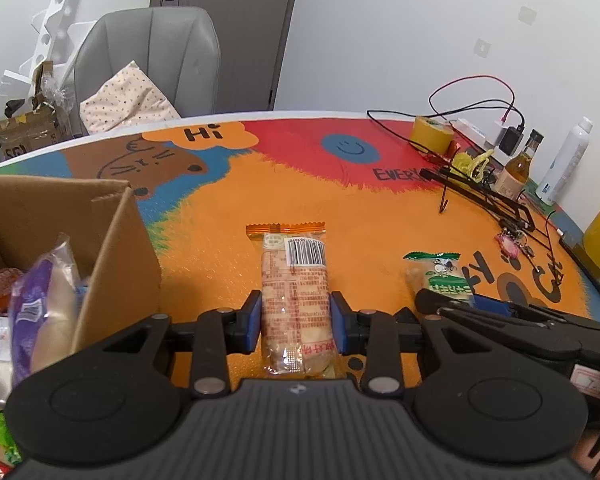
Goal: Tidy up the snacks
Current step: 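Carry both snacks over the box and release them inside with both tools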
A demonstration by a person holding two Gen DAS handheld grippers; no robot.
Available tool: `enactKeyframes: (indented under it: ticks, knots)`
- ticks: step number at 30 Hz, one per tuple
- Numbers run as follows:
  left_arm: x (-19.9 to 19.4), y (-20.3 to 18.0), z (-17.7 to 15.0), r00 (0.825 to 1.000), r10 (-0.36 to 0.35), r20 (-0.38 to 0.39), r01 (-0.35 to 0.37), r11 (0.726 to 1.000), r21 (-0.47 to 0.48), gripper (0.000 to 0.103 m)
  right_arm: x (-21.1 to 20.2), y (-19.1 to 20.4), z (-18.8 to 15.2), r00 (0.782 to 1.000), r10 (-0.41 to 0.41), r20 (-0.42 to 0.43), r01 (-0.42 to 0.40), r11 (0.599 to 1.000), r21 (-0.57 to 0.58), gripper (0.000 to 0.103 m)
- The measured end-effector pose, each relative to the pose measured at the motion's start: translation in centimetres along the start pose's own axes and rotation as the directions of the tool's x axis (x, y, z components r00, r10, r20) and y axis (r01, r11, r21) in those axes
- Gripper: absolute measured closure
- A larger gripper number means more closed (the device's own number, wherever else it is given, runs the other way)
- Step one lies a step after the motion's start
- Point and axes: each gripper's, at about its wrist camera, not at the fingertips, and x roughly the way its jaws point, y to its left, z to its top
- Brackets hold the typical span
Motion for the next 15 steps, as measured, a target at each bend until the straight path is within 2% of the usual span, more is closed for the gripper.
enactKeyframes:
  ticks: [15]
  knots:
    - [-4.6, 0.6, 0.0, 0.998, 0.000, 0.069, 0.000, 1.000, 0.004, 0.069, -4.3, 1.5, 0.7, 0.994, 0.079, 0.072, -0.080, 0.997, 0.008, 0.058]
